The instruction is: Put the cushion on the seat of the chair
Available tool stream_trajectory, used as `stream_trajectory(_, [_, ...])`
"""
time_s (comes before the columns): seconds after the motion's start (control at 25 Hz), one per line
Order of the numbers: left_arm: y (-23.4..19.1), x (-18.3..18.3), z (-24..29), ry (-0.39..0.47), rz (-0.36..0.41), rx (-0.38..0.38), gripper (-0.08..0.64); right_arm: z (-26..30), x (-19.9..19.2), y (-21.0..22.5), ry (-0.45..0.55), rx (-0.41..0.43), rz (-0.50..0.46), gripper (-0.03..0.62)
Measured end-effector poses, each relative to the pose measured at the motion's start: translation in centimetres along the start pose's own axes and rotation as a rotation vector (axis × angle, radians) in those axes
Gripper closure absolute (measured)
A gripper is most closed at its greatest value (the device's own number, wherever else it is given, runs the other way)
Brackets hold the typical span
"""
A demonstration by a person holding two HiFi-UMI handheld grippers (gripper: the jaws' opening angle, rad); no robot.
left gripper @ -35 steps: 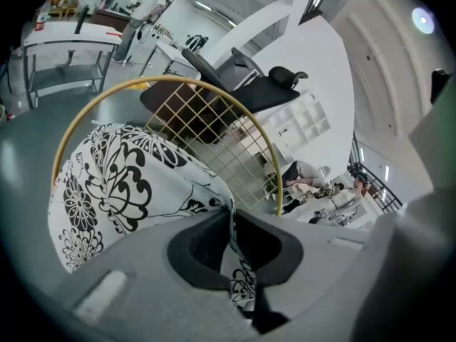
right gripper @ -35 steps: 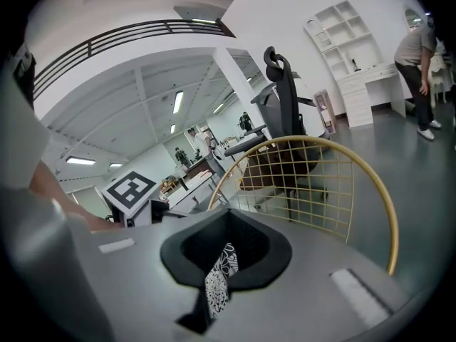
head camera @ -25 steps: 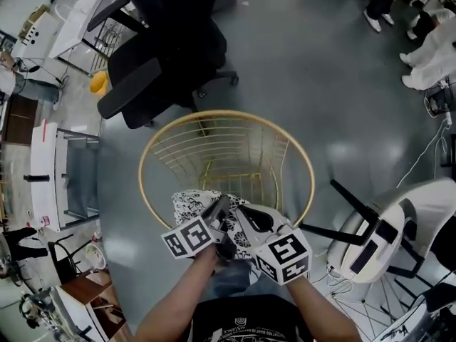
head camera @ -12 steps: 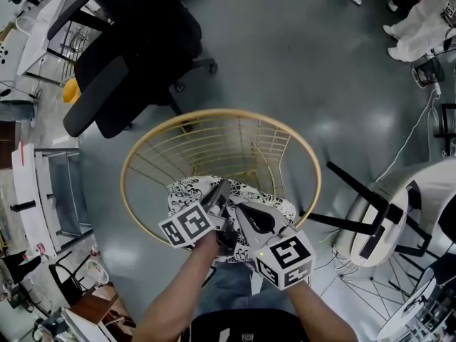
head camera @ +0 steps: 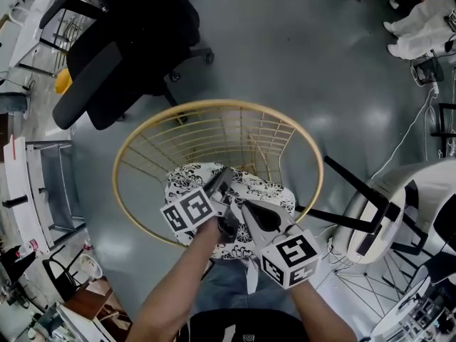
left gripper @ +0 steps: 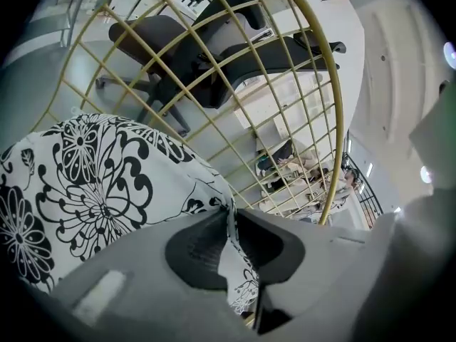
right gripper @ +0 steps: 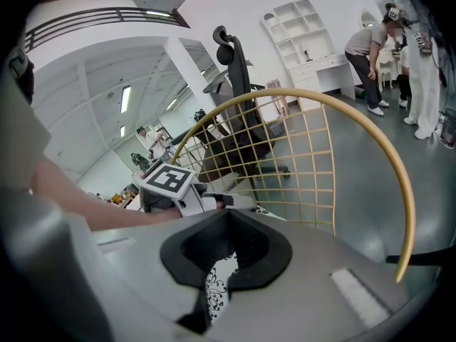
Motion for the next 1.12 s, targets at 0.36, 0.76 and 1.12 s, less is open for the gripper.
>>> stream_trajectory(0.36, [0.5,-0.2,-0.3,-0.004,0.017,-0.001,0.456,-0.9,0.7,0.1,-0.008,-0.001,-0.023,0.594])
stream_trajectory(0.76, [2.5,0.3,-2.9,0.066,0.026,0.001,0.419,-3.1,2.1,-0.7,-0.017,0.046,-0.078,0.594])
stream_trajectory(1.12, [8.6,0.5,-6.9,0.126,0.227,-0.025,0.442,-5.7,4.2,-1.9,0.013,0.111,-0.126,0.594])
Point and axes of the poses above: the fingertips, and each gripper's own axes: z forward along the fingers, y to its right, x out of its top, the point moved 2 cm from there along -z, backward along the fingers, and after that the axes turned 2 degrees about y, right-handed, at the moved point
